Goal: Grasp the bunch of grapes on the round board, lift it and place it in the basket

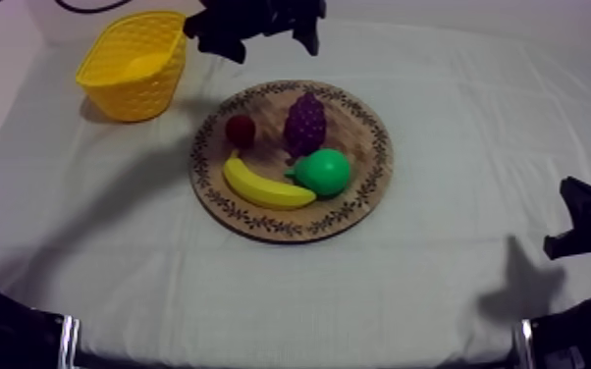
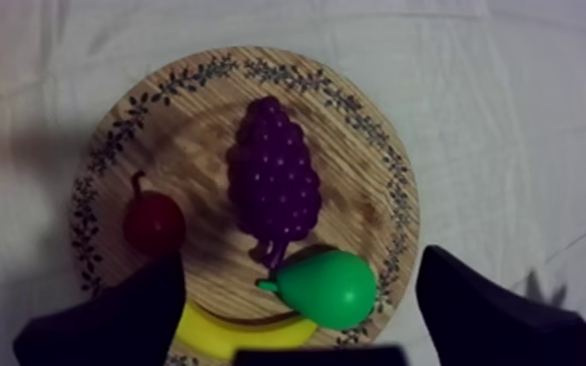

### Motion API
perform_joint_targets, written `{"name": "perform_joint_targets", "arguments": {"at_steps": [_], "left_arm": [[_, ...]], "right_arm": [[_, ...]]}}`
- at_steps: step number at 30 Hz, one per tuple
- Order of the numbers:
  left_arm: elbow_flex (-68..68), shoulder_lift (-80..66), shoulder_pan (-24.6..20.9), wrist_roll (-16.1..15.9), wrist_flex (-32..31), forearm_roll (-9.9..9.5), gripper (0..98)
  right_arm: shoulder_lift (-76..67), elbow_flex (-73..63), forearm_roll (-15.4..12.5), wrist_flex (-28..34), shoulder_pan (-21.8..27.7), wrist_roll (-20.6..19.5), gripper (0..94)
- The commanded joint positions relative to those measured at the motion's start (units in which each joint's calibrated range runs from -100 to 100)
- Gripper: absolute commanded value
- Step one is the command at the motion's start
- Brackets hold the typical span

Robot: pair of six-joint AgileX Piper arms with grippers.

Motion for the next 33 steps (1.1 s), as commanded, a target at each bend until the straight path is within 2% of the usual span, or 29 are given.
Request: {"name": "perform_joint_targets", "arguments": {"at_steps": [1,9,21,33], "left_arm": [[-0.42,1.56,-0.01,-0.80,-0.53,0.36,86.6],[-3.92,8.01,-0.05,-2.39,-1.45,1.82,86.1],[-7.71,16.12,0.12,-3.06,-2.97,3.88,82.8],[-14.67,24.48,0.07,-2.19,0.26,5.10,82.8]], "right_arm": [[0.00,-0.01,-0.02,-0.04,-0.01,0.04,0.5],[0.00,-0.01,-0.02,-0.04,-0.01,0.04,0.5],[0.00,-0.01,-0.02,-0.04,-0.01,0.04,0.5],[0.00,-0.01,-0.02,-0.04,-0.01,0.04,0.5]]}}
